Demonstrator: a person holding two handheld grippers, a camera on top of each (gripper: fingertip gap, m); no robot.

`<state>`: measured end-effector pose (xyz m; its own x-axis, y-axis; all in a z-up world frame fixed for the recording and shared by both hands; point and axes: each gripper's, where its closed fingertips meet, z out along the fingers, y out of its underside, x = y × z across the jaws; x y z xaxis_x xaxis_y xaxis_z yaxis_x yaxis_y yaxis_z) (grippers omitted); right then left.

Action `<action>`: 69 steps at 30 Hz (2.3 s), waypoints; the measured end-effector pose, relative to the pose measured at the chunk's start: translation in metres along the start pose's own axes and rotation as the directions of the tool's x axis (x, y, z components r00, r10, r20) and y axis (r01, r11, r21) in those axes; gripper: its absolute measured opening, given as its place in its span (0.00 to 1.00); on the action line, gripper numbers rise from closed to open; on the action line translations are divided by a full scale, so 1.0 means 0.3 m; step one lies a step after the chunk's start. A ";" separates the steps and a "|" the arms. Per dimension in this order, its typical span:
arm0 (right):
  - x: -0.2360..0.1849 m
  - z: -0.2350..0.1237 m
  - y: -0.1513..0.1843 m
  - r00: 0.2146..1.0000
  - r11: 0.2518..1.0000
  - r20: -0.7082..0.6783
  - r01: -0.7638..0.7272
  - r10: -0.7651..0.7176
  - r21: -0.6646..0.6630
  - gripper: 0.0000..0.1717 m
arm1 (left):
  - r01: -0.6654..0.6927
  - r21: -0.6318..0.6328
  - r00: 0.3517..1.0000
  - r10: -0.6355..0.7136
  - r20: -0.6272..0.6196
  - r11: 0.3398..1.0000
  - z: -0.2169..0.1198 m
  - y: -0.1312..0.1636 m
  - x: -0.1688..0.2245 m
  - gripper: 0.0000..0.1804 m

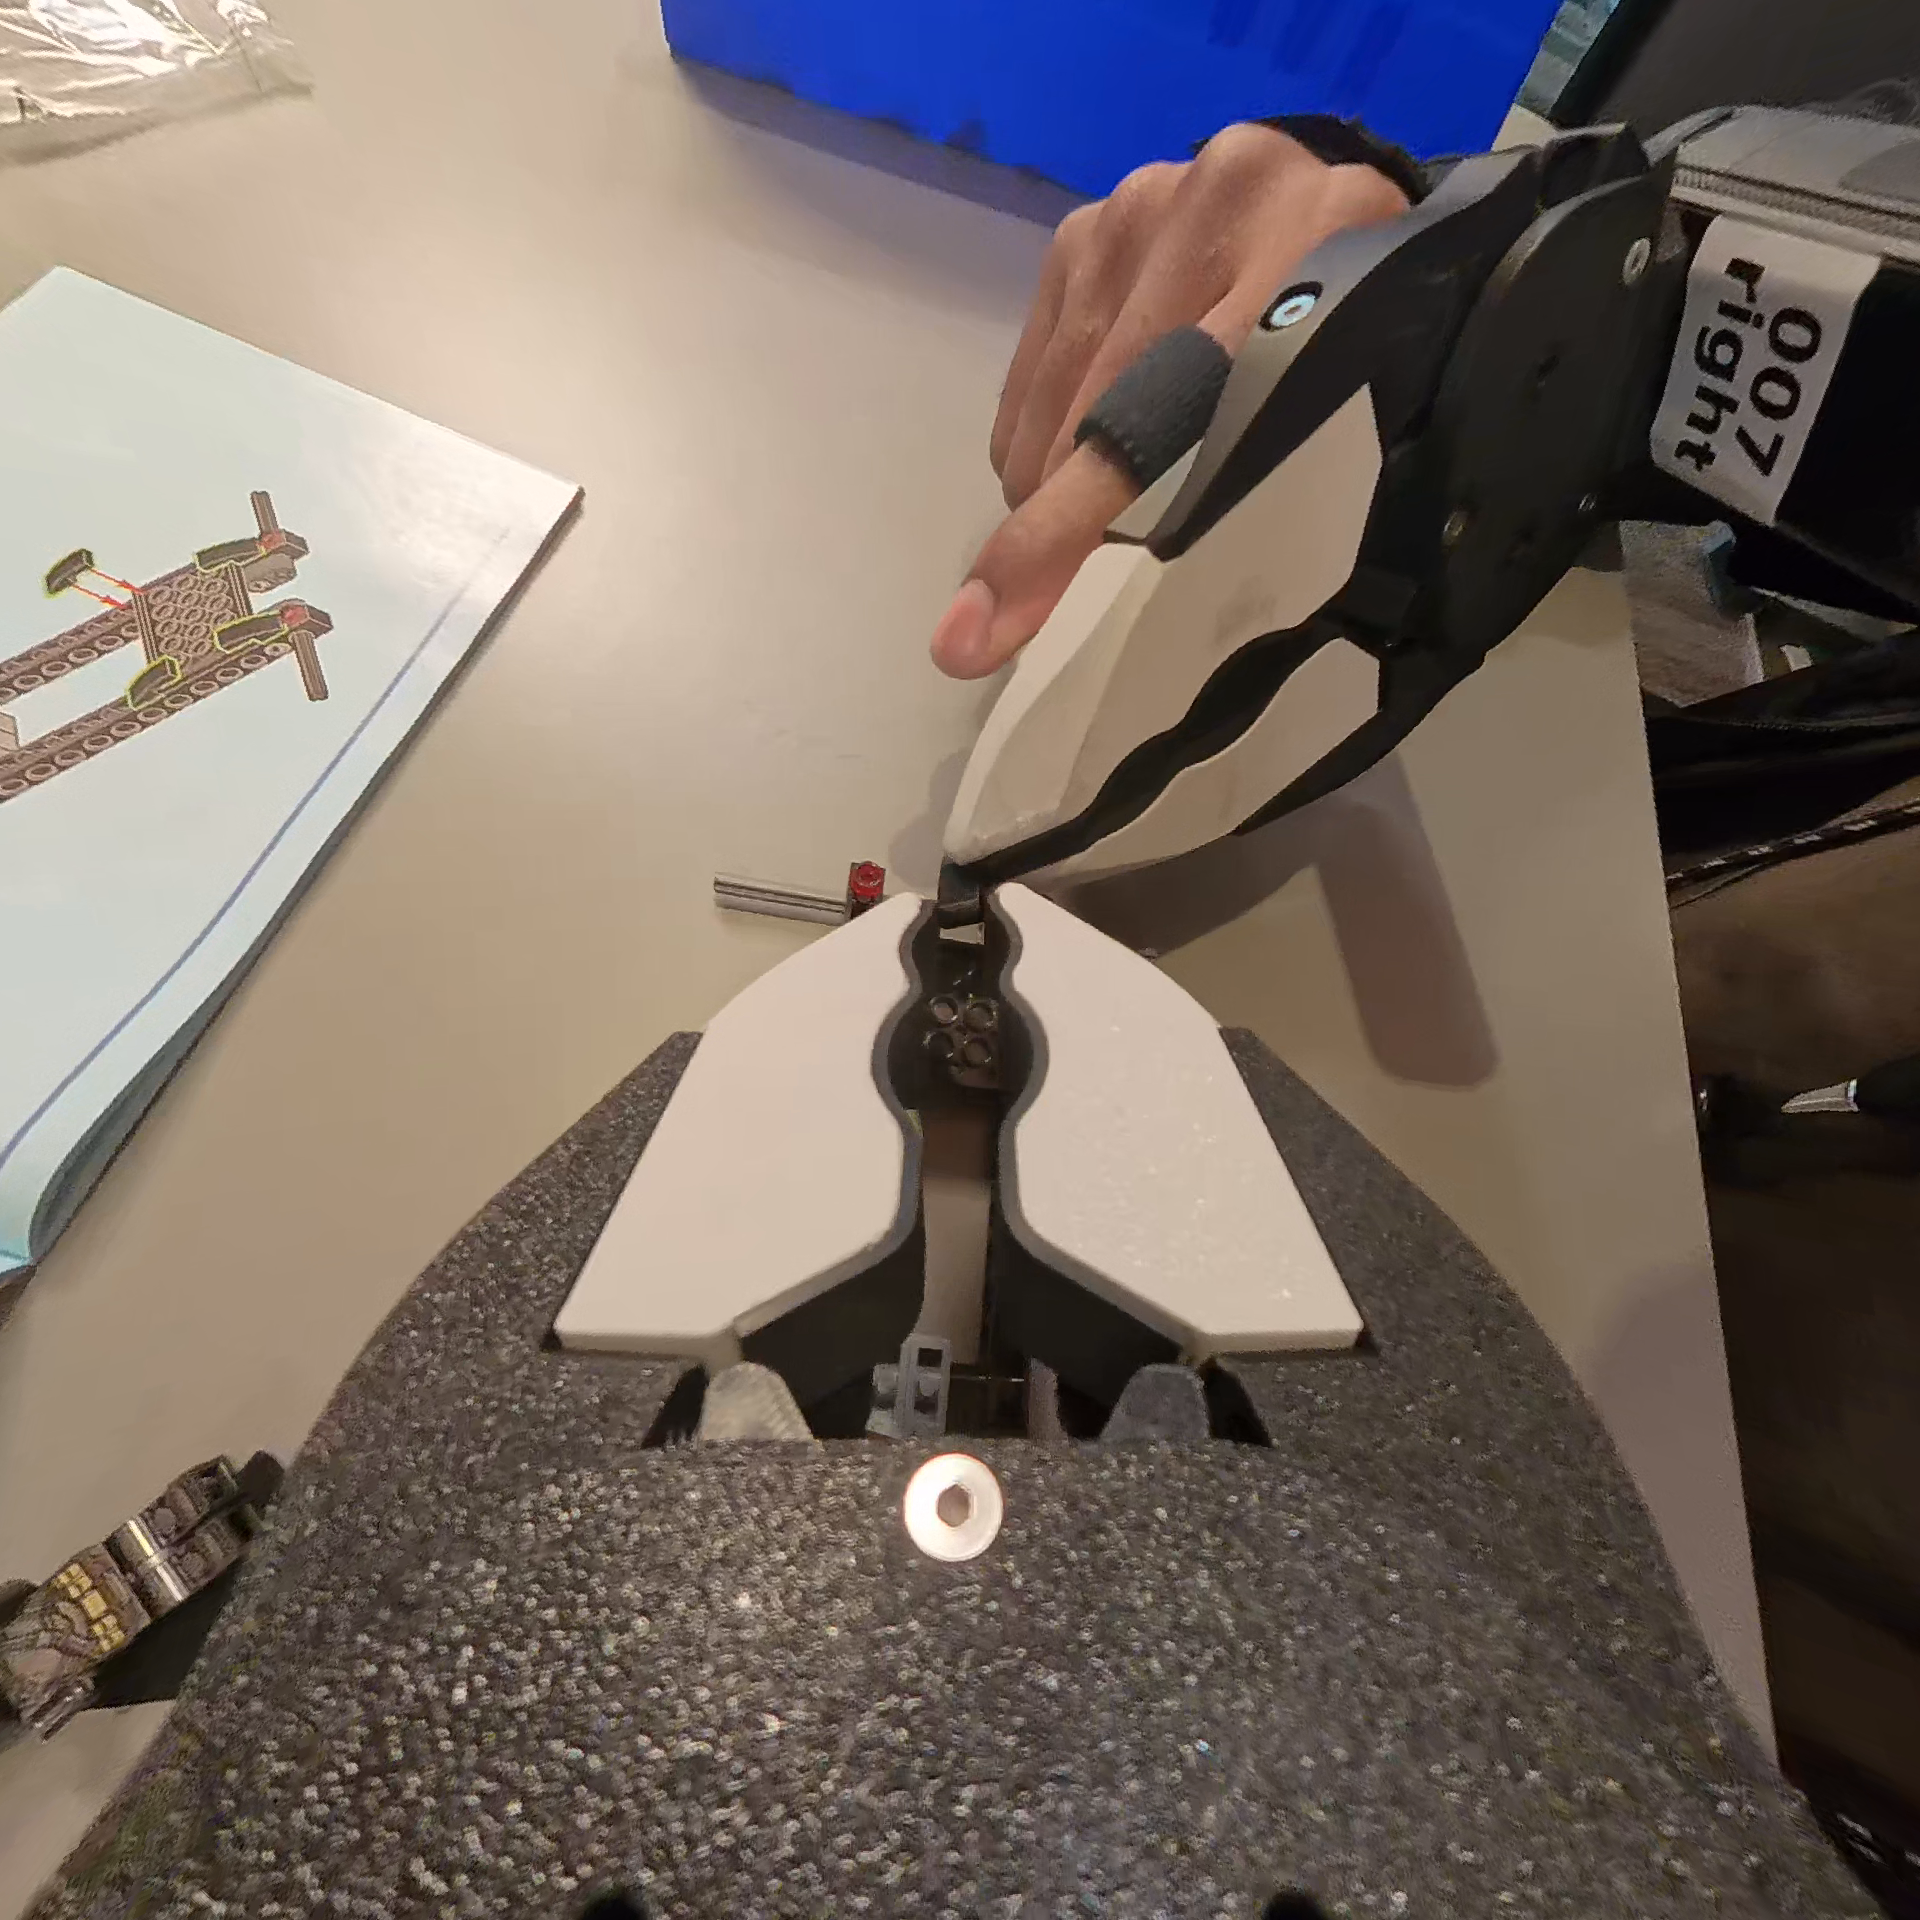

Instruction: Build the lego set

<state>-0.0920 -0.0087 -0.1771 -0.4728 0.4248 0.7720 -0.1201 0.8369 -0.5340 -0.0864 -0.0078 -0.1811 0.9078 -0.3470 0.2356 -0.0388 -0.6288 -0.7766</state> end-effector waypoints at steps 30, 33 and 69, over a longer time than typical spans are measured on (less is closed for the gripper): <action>-0.042 -0.044 0.154 0.936 0.955 0.206 -0.261 0.286 -0.142 0.13 | -0.170 -0.326 0.978 0.201 0.064 0.930 0.063 0.069 -0.070 0.05; -0.044 -0.044 0.152 0.936 0.956 0.209 -0.256 0.282 -0.142 0.13 | -0.165 -0.331 0.979 0.196 0.062 0.929 0.066 0.071 -0.071 0.05; -0.031 -0.039 0.153 0.944 0.960 0.190 -0.251 0.272 -0.125 0.14 | -0.227 -0.429 0.957 0.282 0.068 0.874 -0.018 0.183 -0.092 0.10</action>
<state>-0.0828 0.0298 -0.2048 -0.6444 0.5626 0.5179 0.1127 0.7398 -0.6633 -0.1160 -0.0365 -0.2271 0.8861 -0.4624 -0.0330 -0.4194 -0.7694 -0.4818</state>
